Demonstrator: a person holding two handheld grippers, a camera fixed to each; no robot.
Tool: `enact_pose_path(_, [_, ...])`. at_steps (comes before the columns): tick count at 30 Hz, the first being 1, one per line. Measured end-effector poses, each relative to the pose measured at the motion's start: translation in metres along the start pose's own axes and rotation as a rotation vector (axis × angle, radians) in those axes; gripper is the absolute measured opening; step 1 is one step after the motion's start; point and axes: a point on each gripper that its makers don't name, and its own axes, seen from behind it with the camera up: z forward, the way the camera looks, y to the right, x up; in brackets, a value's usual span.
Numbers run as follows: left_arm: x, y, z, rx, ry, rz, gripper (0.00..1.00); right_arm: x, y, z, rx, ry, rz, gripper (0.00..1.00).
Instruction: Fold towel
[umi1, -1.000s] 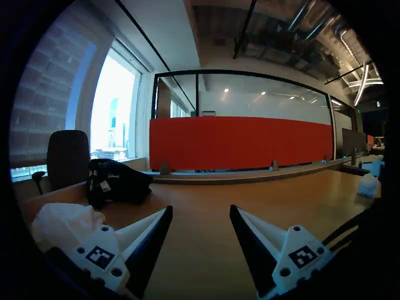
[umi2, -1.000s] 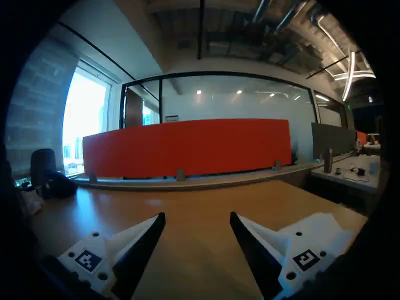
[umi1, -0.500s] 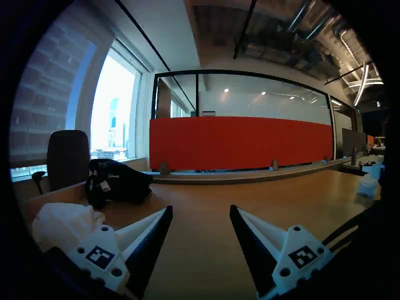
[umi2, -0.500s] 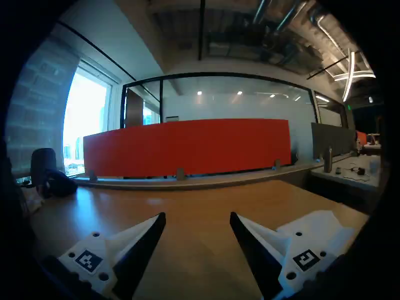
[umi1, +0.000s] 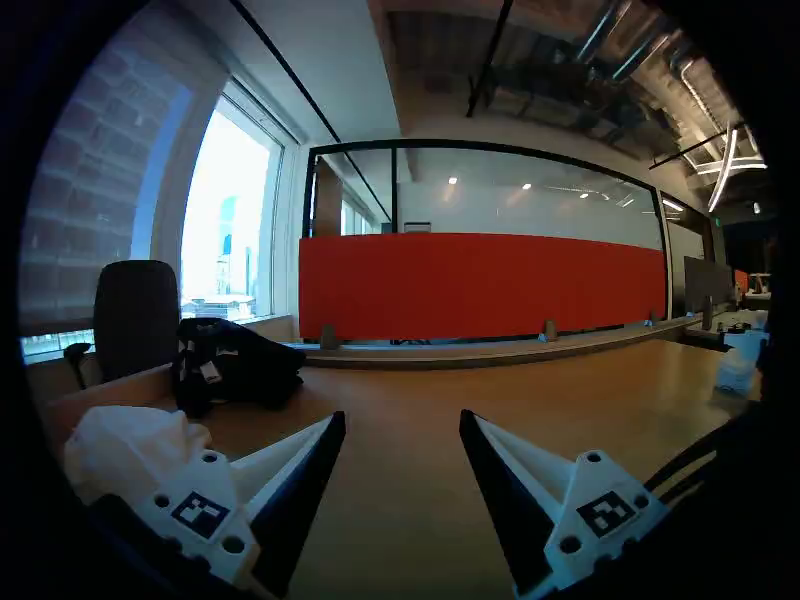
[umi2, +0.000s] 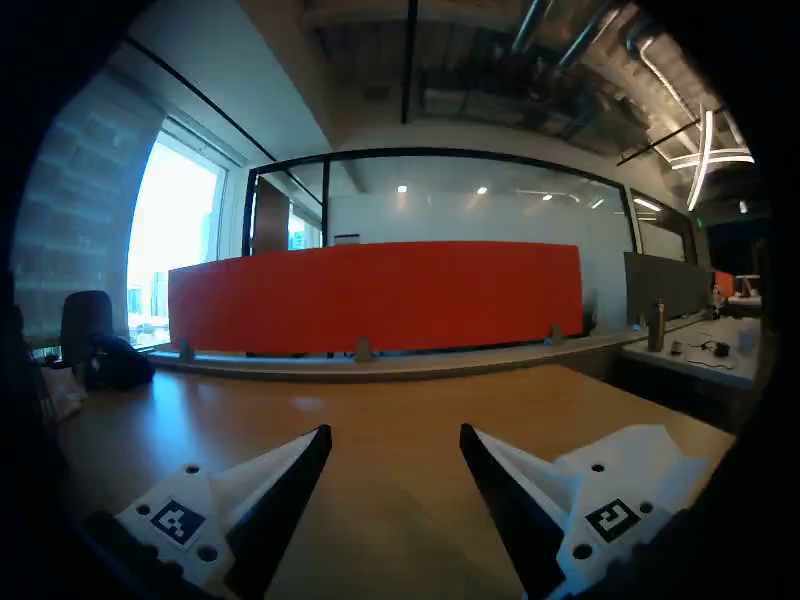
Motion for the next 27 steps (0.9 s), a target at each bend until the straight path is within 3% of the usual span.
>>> enact_pose_path(9, [0.0001, 0.0000, 0.0000, 0.000, 0.000, 0.000, 0.84, 0.0003, -0.0042, -0.0026, -0.002, 0.010, -0.038, 0.99])
enact_pose_path(27, [-0.0004, 0.0002, 0.0002, 0.000, 0.000, 0.000, 0.84, 0.0034, -0.0067, -0.0035, 0.002, 0.014, -0.039, 0.99])
